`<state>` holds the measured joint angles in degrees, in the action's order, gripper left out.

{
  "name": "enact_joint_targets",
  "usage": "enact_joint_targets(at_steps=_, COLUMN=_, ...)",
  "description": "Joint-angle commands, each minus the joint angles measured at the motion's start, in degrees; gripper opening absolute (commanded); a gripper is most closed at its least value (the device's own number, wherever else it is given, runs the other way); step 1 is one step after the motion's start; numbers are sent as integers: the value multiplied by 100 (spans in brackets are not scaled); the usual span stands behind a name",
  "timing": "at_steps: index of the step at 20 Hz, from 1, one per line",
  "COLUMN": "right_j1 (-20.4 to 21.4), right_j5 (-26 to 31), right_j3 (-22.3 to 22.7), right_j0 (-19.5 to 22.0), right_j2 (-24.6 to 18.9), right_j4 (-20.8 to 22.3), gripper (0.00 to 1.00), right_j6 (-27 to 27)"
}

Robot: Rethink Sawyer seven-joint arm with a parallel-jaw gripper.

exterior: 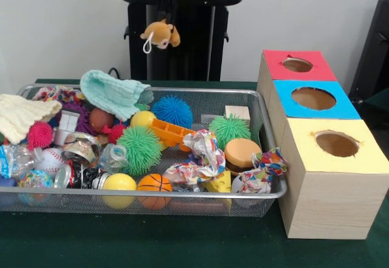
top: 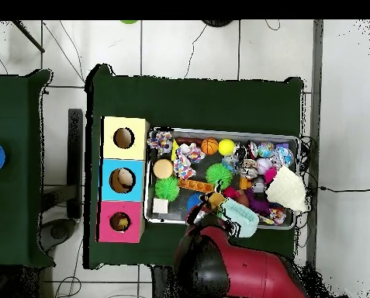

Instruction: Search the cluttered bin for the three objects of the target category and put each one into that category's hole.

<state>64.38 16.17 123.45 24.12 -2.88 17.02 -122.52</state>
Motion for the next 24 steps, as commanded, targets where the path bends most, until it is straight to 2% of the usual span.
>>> enact_joint_targets(at_steps=1, right_j1=164, right_j5=599, right_j3=299, right_j0=-419, right_j2=-290, right_j4=-291, gripper=0, right_j6=-419)
enact_joint_targets(at_steps=8, right_j1=3, right_j5=541, right_j3=98, right_j0=-1016, right_j2=6, right_j4=-332, gripper=0, right_j6=-691)
enact_joint_targets(at_steps=17, right_j1=-54, right_j5=717, right_j3=-126, right_j0=-1516, right_j2=253, right_j4=-416, gripper=0, right_j6=-801)
enact_joint_targets(at_steps=24, right_j1=170, right_j5=951, right_j3=-91, right_j0=-1818, right_j2=359, right_j4=-587, gripper=0, right_j6=-813)
